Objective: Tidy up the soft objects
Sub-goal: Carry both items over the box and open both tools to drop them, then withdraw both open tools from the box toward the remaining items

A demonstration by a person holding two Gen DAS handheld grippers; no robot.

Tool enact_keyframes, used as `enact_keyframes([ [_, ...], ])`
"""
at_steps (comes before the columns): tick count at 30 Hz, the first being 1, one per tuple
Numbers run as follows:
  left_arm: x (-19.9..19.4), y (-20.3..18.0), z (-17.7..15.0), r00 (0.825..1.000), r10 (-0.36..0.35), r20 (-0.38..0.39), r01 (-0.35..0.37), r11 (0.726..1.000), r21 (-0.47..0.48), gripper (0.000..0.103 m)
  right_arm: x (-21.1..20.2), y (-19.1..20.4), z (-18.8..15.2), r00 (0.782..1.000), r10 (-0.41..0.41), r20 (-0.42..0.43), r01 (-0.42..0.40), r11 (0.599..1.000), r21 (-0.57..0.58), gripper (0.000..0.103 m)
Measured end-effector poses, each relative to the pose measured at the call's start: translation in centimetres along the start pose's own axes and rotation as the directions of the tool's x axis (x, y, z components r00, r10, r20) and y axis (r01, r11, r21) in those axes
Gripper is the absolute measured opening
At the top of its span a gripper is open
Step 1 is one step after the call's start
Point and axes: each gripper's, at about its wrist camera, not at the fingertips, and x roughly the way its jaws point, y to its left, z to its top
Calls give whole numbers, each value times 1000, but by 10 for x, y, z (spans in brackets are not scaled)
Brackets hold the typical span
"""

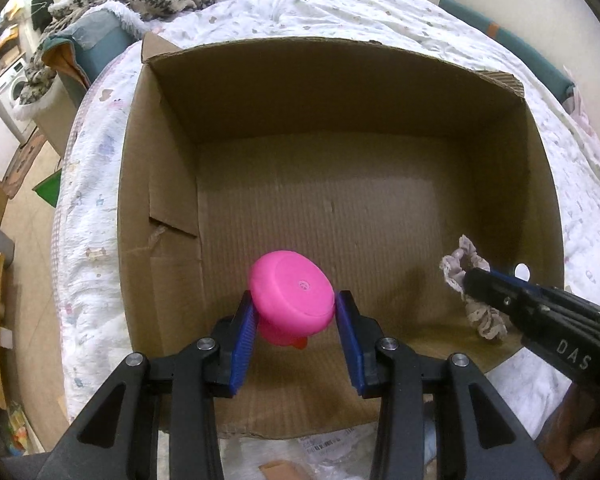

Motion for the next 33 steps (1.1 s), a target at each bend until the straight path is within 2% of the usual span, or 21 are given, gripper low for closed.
enact_keyframes([
  [7, -6, 0, 1, 999, 0, 35, 0, 1000, 5, 36, -1, -3, -1, 1000, 9, 4, -9, 1000, 1, 21],
  [11, -6, 0, 1, 1000, -18, 22, 19, 1000, -24, 37, -4, -5, -3, 1000, 18, 10, -18, 1000, 0, 24],
  [12, -5, 0, 1, 1000, -24, 19, 24, 999, -25, 40, -6, -5, -3, 1000, 20, 14, -20, 1000, -2, 26],
  [13, -6, 1, 2, 1000, -23, 18, 23, 1000, -20, 46, -8, -4, -4, 1000, 18, 23, -18, 1000, -7, 31],
  [15, -13, -1, -2, 999, -13, 34, 14, 1000, -14, 53, -12, -3, -5, 999, 10, 45, -9, 1000, -13, 49],
  [16, -17, 3, -3, 999, -8, 43, 9, 1000, -11, 57, -15, -3, -5, 998, 12, 62, -12, 1000, -12, 65],
  [18, -20, 5, -2, 999, -3, 52, 4, 1000, -12, 65, -21, -4, -5, 996, 16, 87, -15, 1000, -12, 67],
  [20, -21, 7, -1, 998, -10, 57, 11, 1000, -20, 68, -24, -3, -3, 995, 8, 100, -7, 1000, -14, 73],
  [30, -30, 12, -4, 997, -29, 66, 32, 998, -48, 68, -39, -2, -4, 991, -20, 129, 20, 1000, -3, 73],
  [33, -36, 11, -8, 996, -34, 82, 38, 998, -46, 68, -46, 5, -7, 988, -51, 146, 55, 998, -24, 73],
])
